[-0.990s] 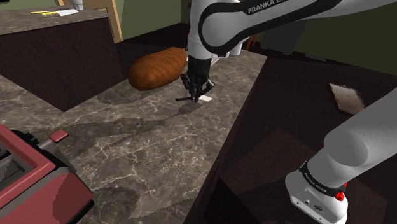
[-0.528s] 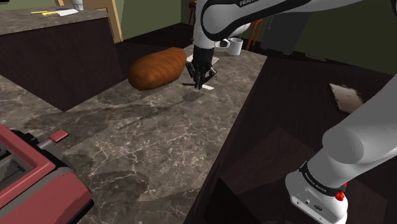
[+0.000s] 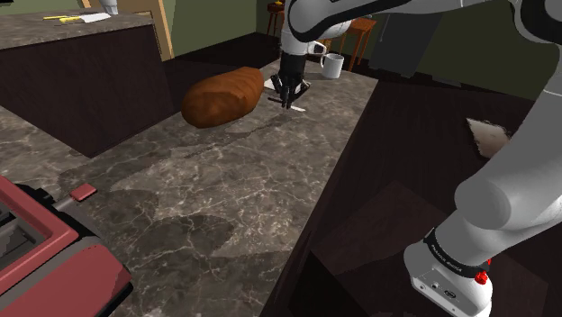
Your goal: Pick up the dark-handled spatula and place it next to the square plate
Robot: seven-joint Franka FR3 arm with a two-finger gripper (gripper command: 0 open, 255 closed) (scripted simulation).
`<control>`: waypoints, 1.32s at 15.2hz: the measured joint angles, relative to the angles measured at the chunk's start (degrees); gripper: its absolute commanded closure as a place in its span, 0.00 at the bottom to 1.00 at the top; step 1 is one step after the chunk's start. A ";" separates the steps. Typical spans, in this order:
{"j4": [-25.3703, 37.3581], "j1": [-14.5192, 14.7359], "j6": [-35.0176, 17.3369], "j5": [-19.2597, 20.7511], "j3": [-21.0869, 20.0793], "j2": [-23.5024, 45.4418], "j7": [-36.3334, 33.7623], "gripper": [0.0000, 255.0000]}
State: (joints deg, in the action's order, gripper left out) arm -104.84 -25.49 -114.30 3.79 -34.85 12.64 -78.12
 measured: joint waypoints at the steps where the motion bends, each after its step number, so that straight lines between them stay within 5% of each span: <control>1: 1.42 -0.15 0.52 0.57 0.38 1.06 0.42 1.00; 8: 15.19 -0.44 4.75 5.56 3.85 11.98 4.22 1.00; 20: 10.80 -0.13 -2.53 7.40 4.90 15.28 3.62 1.00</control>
State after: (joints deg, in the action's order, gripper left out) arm -94.04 -25.62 -116.83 11.19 -29.95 27.93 -74.50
